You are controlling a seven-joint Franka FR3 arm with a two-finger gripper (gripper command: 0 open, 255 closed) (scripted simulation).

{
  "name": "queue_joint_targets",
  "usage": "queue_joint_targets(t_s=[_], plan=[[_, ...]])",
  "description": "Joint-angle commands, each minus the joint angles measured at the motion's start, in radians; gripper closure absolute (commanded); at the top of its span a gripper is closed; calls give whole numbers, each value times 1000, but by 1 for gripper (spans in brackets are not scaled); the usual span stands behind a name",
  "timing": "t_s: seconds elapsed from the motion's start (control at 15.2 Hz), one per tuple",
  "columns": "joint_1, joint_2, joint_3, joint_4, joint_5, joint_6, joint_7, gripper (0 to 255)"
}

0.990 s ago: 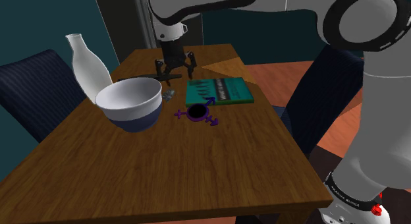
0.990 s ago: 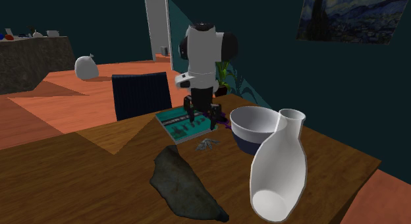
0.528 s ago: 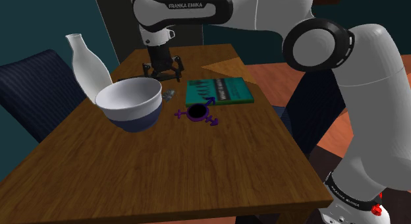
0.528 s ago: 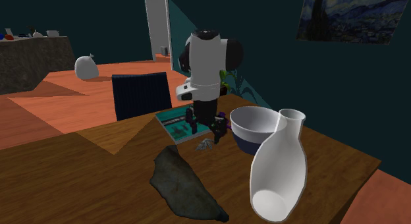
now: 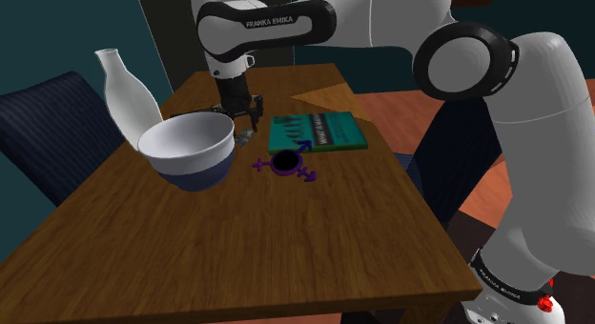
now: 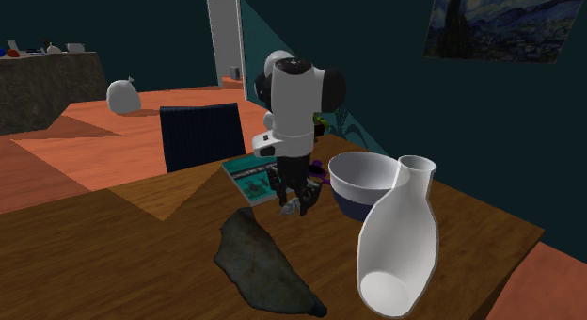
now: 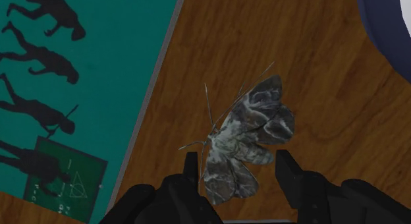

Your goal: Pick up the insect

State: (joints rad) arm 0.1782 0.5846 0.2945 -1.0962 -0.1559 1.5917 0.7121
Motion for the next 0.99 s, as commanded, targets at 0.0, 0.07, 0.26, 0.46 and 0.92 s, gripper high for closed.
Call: queue_joint_targets(t_s=[0.0,0.07,0.26,0.46,0.92], plan=[[0,1,0,-1,0,1,0,255],[0,2,0,0,0,1,0,255],[0,2,0,2,0,-1,-1,255],[0,-2,0,-7,0,4,1,255],[21,33,-2,148,-7,-114,-4,255]])
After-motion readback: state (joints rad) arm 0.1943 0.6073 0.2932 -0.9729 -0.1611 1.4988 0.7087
